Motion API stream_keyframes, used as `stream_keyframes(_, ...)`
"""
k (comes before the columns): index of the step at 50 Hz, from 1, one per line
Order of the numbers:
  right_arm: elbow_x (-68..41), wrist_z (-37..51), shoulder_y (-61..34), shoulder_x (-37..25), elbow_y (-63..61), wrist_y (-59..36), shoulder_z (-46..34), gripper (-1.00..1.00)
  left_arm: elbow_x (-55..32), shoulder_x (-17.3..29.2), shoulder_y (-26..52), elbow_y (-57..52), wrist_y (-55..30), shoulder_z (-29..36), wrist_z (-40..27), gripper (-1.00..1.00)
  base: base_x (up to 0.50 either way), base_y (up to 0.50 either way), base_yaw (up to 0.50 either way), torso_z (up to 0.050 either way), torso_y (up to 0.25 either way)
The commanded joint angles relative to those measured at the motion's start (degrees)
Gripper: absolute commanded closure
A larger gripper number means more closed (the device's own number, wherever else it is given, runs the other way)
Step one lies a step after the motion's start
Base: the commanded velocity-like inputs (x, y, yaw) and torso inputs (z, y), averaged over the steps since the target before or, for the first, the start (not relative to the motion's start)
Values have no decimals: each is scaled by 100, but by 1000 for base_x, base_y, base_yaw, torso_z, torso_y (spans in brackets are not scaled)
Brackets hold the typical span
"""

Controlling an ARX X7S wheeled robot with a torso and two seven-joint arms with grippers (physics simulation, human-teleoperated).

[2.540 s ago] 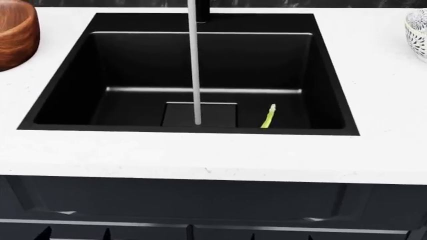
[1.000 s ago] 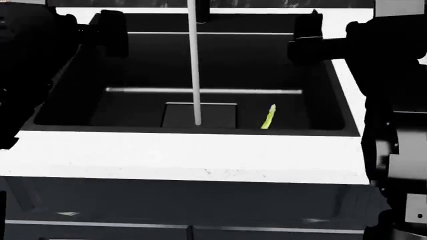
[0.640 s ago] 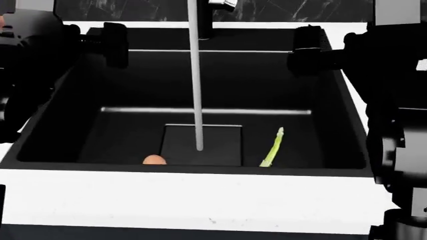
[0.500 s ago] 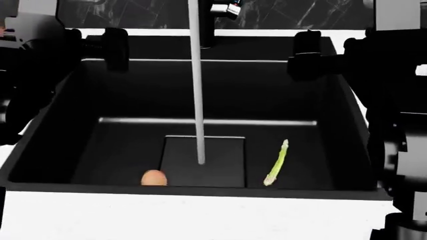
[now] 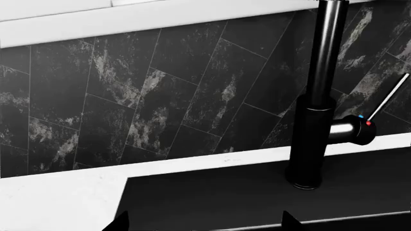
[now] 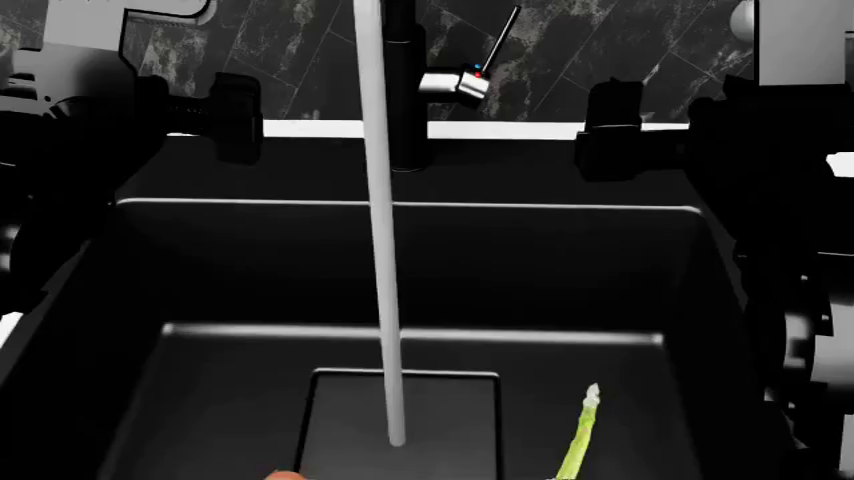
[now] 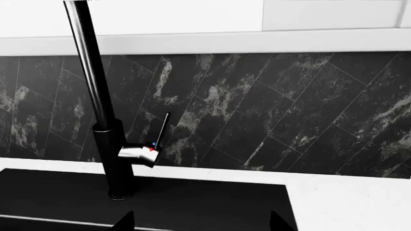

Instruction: Pick the broccolis and asparaguss from the sink and place them in one bowl. Place the onion in the other bowl. Then turn off the sink faucet.

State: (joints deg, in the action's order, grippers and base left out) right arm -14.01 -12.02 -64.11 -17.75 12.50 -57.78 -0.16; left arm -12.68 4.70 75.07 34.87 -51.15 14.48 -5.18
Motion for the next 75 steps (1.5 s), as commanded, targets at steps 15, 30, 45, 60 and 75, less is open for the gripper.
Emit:
stream_keyframes(15,9,65,-10,70,106,-135,14,-100,-17,97,-125,316,327,183,122,-100,116,0,0,0,1)
stream_keyframes(30,-73,160,98,68,-31,-292,154,-100,-379,96,-110,-123,-820,590,722,-100,0,0,0,0,0)
stream_keyframes(45,-177,191,272,-11,-287,-516,279,-100,-906,433,602,-505,-2924,1352,1830,-100,0,0,0,0,0)
stream_keyframes(60,-234,200,311,-25,-365,-602,280,-100,-1757,880,248,-1051,-3852,2008,1660,-100,0,0,0,0,0)
stream_keyframes(75,-277,195,315,-179,-573,-972,185,-100,-6242,1625,124,-839,-3780,3476,-908,-100,0,0,0,0,0)
